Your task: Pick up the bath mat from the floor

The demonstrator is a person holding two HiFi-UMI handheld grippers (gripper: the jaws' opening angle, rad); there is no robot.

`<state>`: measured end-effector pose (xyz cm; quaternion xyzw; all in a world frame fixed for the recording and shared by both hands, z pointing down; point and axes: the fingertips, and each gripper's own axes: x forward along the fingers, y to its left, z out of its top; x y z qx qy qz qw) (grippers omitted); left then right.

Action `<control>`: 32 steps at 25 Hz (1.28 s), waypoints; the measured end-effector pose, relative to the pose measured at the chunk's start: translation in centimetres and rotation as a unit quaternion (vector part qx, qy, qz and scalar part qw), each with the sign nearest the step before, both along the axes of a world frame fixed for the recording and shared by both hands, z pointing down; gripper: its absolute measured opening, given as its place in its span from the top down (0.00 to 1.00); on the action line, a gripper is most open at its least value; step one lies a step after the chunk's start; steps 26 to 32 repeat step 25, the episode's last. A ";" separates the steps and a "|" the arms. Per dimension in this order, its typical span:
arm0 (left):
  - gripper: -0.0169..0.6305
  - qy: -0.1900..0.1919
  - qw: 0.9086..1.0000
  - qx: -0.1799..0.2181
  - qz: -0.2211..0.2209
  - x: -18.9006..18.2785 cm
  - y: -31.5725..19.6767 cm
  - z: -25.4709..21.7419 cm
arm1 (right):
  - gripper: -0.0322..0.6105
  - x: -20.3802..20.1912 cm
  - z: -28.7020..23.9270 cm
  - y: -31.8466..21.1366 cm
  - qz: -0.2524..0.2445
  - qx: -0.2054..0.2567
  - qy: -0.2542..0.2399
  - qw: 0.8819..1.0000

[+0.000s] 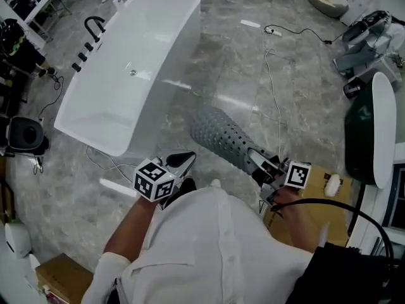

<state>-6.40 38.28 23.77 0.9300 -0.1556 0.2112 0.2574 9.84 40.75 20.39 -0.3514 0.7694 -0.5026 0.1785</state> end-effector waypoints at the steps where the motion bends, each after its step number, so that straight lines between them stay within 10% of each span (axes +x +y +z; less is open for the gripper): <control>1: 0.96 -0.001 1.000 0.000 -0.001 0.4 0.6 0.0 | 0.93 0.2 0.2 0.7 -0.004 0.001 0.001 1.000; 32: 0.96 -0.005 1.000 -0.007 0.024 5.6 6.9 0.9 | 0.93 2.3 3.0 8.5 -0.027 -0.002 -0.017 0.999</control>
